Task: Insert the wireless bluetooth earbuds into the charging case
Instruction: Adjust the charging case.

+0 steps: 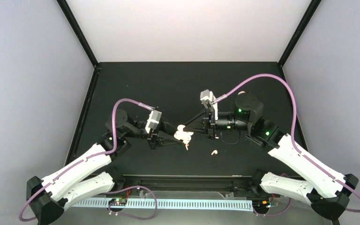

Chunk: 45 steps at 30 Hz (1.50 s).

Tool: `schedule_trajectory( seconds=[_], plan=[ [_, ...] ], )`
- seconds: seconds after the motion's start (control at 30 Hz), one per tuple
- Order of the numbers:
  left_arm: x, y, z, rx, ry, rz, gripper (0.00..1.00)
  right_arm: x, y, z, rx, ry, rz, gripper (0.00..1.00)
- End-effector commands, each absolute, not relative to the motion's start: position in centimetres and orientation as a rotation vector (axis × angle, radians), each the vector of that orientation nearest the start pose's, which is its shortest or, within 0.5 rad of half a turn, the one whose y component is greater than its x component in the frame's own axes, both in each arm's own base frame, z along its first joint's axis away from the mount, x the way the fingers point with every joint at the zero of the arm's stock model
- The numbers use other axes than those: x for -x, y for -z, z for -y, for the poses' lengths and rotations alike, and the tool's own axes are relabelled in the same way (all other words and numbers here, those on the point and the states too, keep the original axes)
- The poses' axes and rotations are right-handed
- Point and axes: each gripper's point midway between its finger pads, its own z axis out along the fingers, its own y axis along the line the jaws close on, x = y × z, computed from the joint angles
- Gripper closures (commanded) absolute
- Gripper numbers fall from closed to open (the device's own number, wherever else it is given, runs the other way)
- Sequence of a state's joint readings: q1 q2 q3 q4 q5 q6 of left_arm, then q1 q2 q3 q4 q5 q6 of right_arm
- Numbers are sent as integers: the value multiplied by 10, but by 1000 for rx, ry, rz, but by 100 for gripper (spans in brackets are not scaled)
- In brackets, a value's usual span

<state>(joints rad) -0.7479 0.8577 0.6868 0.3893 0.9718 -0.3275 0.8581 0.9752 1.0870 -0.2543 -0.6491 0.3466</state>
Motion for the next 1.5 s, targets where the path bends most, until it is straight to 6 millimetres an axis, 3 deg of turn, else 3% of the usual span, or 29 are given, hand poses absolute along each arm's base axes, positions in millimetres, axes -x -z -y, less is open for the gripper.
schedule_trajectory(
  seconds=[0.0, 0.2, 0.57, 0.8, 1.13, 1.47],
  plan=[
    [-107, -372, 287, -1143, 1463, -1171, 67, -121, -408, -303, 984, -1419, -1560, 99],
    [-111, -367, 288, -1125, 1462, -1213, 52, -122, -405, -302, 996, -1388, -1563, 99],
    [-116, -362, 294, -1099, 1518, -1280, 39, -138, -401, -286, 1049, -1101, -1572, 99],
    [-120, -366, 296, -1070, 1548, -1288, 34, -138, -398, -285, 1062, -1046, -1566, 99],
    [-126, -386, 300, -1009, 1616, -1300, 36, -140, -395, -282, 1061, -986, -1563, 99],
    [-132, -388, 304, -972, 1637, -1332, 50, -140, -391, -283, 1073, -940, -1563, 99]
  ],
)
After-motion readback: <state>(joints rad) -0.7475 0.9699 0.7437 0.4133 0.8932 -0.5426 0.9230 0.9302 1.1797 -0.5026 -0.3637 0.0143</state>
